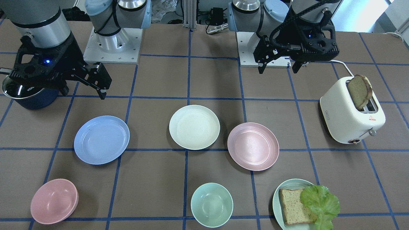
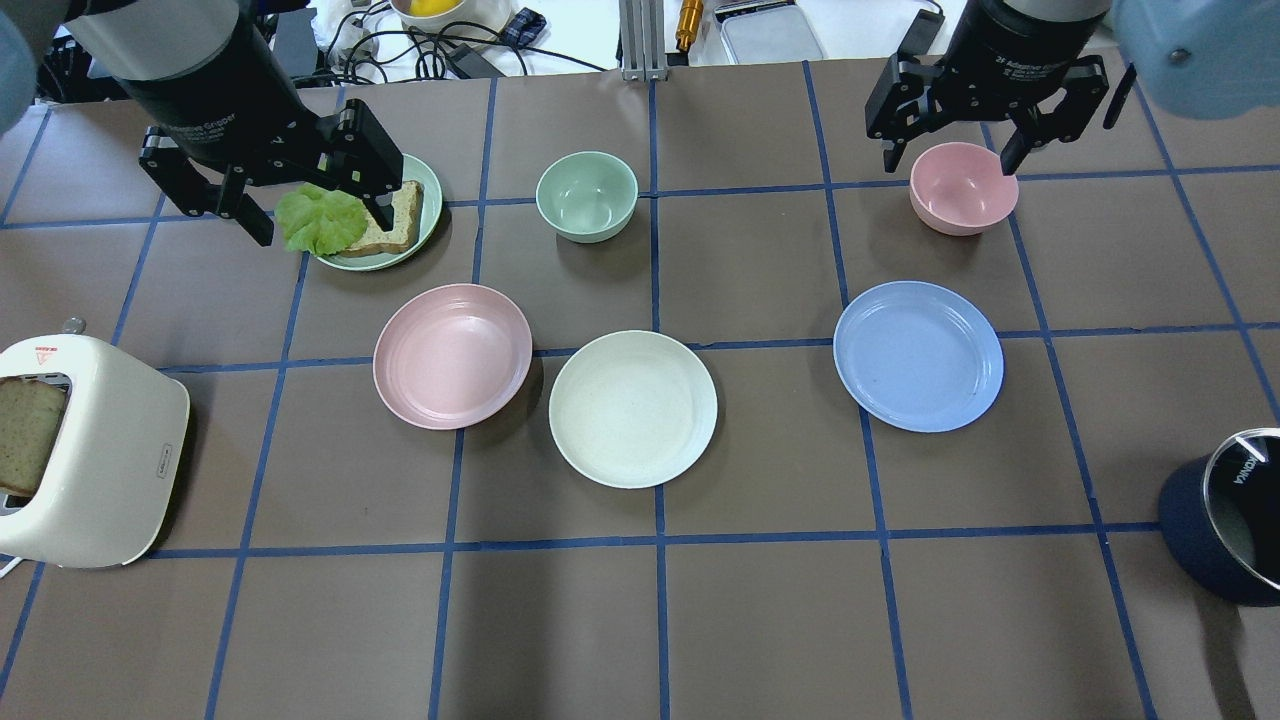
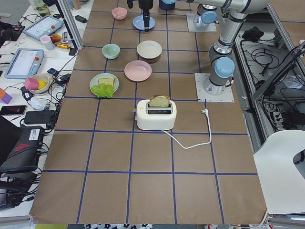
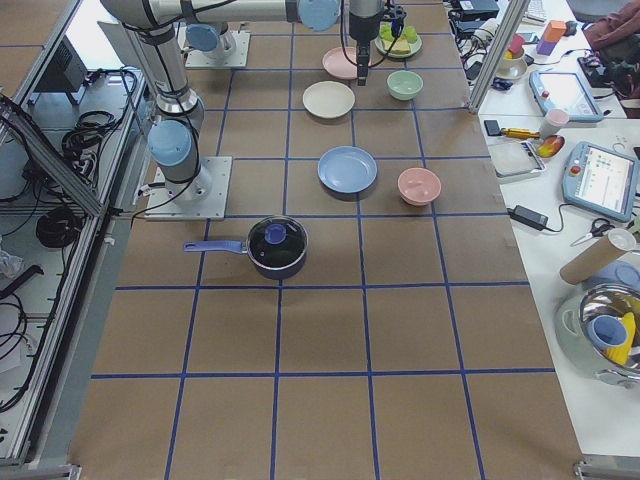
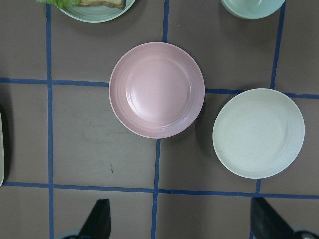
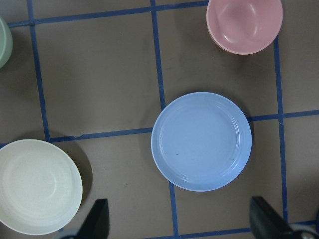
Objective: Stack three plates with pink and blue
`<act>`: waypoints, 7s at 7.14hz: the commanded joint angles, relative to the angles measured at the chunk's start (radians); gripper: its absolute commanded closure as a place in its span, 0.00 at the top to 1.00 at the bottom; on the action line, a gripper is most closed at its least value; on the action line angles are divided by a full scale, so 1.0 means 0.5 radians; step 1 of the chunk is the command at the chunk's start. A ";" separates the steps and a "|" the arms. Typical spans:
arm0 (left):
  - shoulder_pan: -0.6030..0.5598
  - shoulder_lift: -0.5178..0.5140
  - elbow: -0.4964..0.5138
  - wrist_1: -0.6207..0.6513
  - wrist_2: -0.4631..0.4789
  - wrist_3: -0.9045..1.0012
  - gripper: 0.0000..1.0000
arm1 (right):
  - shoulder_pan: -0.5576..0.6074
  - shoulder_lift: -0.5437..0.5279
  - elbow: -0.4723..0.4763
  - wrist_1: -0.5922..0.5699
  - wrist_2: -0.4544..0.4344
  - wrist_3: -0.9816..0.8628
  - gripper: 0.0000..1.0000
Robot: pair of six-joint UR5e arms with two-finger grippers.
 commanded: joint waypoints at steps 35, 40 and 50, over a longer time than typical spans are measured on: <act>-1.157 -1.048 -0.232 1.117 0.176 -0.724 0.00 | -0.777 0.231 1.088 -1.130 0.328 -0.639 0.00; -0.986 -0.846 -0.199 1.071 0.198 -0.599 1.00 | -0.618 0.096 1.094 -1.080 0.279 -0.419 0.00; -0.237 0.041 -0.296 0.414 0.102 -0.052 1.00 | 0.432 -0.058 1.121 -1.120 0.220 0.910 0.00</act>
